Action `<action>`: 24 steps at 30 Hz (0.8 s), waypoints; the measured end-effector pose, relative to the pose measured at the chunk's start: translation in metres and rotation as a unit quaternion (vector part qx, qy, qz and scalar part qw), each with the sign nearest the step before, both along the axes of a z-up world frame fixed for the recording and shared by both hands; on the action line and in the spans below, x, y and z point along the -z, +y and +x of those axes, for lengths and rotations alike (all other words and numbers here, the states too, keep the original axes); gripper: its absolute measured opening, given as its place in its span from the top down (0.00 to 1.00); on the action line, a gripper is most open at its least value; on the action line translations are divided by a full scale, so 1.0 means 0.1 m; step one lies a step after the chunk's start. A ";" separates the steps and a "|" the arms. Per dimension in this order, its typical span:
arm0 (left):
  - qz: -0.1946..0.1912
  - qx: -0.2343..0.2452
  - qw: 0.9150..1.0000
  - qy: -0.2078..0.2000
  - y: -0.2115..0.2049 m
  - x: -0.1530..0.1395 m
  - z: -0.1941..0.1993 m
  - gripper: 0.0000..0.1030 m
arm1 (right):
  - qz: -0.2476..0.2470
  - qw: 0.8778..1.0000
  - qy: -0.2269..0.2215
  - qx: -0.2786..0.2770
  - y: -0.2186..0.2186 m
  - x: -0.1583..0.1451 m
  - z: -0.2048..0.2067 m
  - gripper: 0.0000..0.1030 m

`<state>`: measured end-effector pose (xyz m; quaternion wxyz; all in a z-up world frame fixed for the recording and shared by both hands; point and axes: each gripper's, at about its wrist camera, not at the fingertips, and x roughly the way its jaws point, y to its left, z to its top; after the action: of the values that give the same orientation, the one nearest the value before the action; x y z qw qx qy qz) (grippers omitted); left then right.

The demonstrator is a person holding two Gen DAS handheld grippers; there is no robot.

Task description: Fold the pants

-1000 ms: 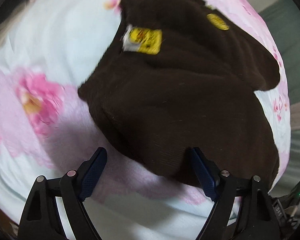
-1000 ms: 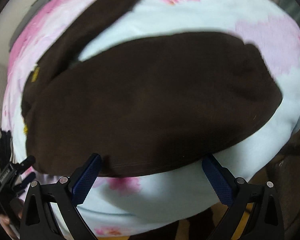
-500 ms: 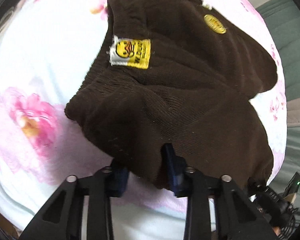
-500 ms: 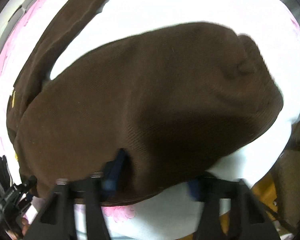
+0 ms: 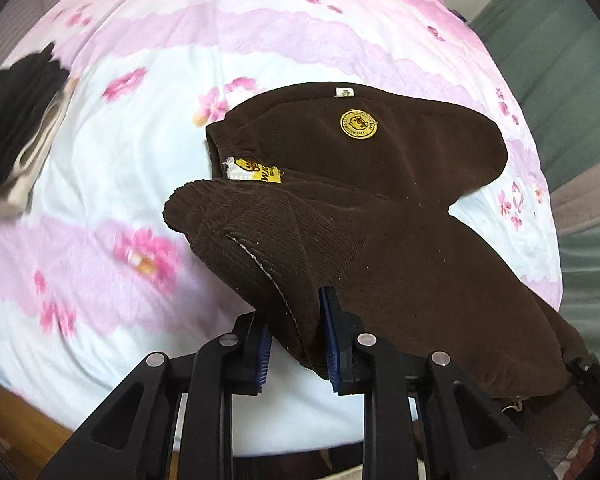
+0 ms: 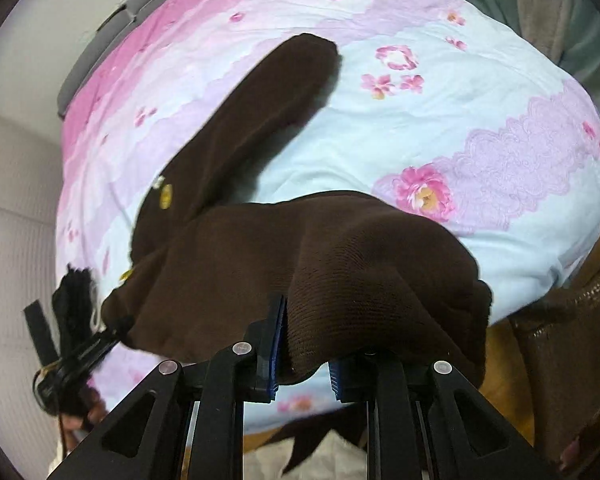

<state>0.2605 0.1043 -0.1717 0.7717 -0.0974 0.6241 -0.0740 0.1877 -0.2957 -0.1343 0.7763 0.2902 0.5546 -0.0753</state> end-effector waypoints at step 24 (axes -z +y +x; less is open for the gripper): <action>0.031 -0.283 0.957 0.064 -0.32 0.06 1.54 0.80 | 0.039 0.997 0.024 -0.056 -0.60 -0.14 2.56 0.81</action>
<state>0.4149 0.0721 -0.1780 0.7223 -0.2507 0.6209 0.1727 0.4433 -0.3555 -0.1200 0.7535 0.2869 0.5913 -0.0170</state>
